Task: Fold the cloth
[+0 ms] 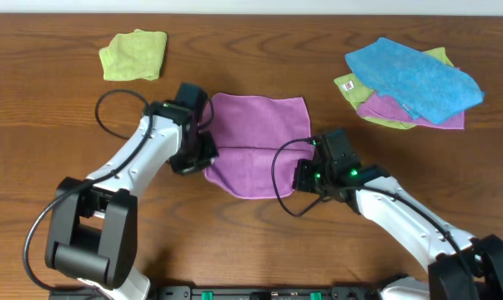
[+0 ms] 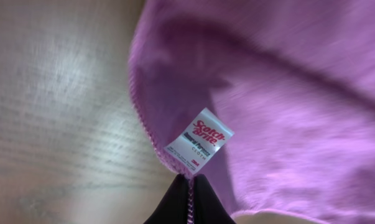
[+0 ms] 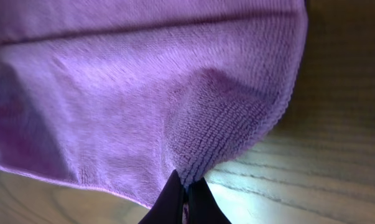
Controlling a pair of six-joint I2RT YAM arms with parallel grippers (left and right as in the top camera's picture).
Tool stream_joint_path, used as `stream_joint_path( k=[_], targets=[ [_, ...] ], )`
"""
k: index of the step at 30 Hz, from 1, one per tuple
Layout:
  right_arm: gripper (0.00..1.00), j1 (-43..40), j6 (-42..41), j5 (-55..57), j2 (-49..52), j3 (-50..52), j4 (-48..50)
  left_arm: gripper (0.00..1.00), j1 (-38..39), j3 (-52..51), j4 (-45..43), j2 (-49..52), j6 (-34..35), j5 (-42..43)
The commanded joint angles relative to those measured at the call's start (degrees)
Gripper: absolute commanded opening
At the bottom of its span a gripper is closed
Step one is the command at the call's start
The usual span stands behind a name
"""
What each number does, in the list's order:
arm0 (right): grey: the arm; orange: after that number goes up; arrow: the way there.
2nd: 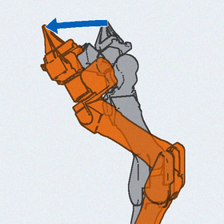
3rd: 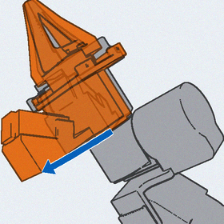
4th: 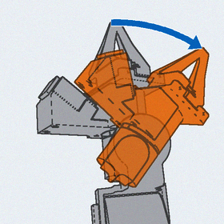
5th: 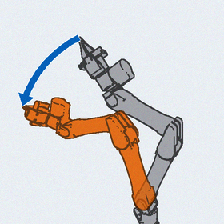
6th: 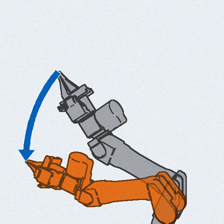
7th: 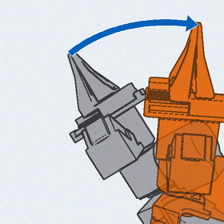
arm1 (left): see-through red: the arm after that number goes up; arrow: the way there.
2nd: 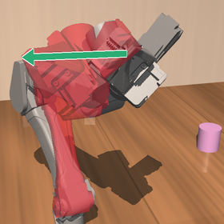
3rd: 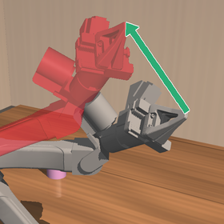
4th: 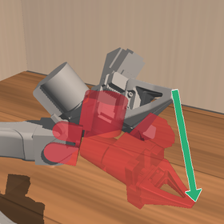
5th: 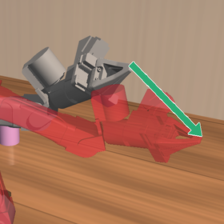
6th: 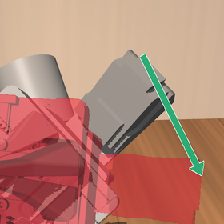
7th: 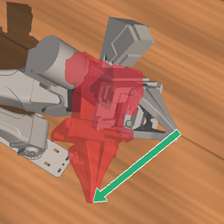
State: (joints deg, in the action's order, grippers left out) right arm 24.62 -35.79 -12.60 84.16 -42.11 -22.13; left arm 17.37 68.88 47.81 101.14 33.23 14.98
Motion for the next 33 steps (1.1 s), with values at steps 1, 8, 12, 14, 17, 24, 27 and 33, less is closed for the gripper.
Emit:
stream_joint_path(
  k=[1,8,12,14,17,24,27,33],
  targets=[
    [0.02,-0.3,1.2,0.6,-1.7,-4.1,-1.1,0.06,-0.1,4.6,0.8,-1.2,-0.1,-2.0],
    [0.02,-0.4,2.9,2.1,-1.7,-7.8,-5.2,0.06,-0.2,7.8,4.2,-1.2,-1.1,-5.0],
    [0.02,-1.2,3.3,2.1,-2.7,-10.4,-6.3,0.06,-0.7,8.8,4.5,-1.5,-1.1,-4.9],
    [0.02,-2.0,4.7,2.3,-3.1,-13.6,-8.0,0.06,-1.4,11.5,5.4,-1.9,-1.6,-4.9],
    [0.02,-3.1,7.1,2.3,-3.2,-18.8,-11.1,0.06,-2.3,17.3,7.9,-2.4,-3.7,-6.0],
    [0.01,-3.2,8.2,4.2,-3.2,-25.4,-14.7,0.06,-2.4,24.7,12.3,-2.7,-5.0,-8.1],
    [0.02,-3.2,8.3,4.2,-3.2,-27.3,-15.0,0.06,-2.4,26.1,12.4,-2.7,-5.0,-8.0],
    [0.02,-3.2,11.3,6.7,-3.2,-34.8,-15.3,0.06,-2.4,31.6,12.9,-2.7,-6.3,-9.7]
  ],
)
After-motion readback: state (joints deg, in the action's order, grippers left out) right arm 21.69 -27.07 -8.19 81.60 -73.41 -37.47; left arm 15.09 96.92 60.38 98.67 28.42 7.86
